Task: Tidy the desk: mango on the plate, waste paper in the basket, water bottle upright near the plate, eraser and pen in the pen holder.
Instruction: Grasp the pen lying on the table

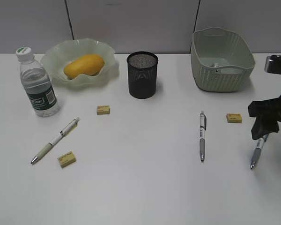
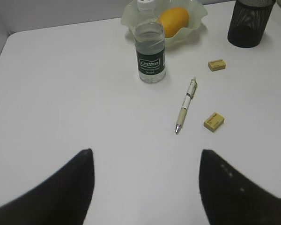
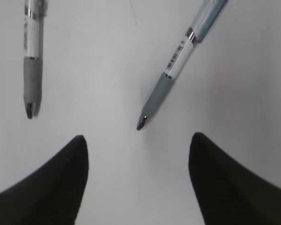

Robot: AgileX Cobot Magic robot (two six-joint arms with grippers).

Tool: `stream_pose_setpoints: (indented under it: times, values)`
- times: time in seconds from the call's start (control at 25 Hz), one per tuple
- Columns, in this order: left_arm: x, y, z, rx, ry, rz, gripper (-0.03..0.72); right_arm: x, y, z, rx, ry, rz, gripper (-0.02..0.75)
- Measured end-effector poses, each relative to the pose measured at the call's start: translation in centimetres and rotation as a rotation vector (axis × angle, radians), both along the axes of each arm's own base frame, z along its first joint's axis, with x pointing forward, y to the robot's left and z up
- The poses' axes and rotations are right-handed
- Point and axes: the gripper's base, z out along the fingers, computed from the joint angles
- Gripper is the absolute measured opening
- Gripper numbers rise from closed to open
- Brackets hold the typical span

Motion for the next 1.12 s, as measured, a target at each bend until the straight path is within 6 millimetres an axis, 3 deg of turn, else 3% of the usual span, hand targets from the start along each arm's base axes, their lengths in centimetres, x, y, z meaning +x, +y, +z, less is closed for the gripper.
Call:
stream_pose_setpoints:
  times: [0.28,0.44,0.68,0.84,1.12]
  values:
    - [0.0,0.0,0.0,0.0,0.0,0.0,0.531,2.4,0.3,-2.9,-0.002,0.082,-0.064,0.526]
    - [0.0,0.0,0.0,0.0,0.0,0.0,0.531,3.0,-1.0,-4.6,-0.002,0.12,-0.122,0.52]
    - [0.0,0.0,0.0,0.0,0.0,0.0,0.531,3.7,-3.5,-5.5,0.003,0.124,-0.214,0.515]
    - [0.0,0.0,0.0,0.0,0.0,0.0,0.531,4.2,-3.5,-5.8,0.024,0.083,-0.278,0.501]
    - [0.0,0.0,0.0,0.0,0.0,0.0,0.531,5.1,-3.5,-7.9,0.02,0.13,-0.305,0.487]
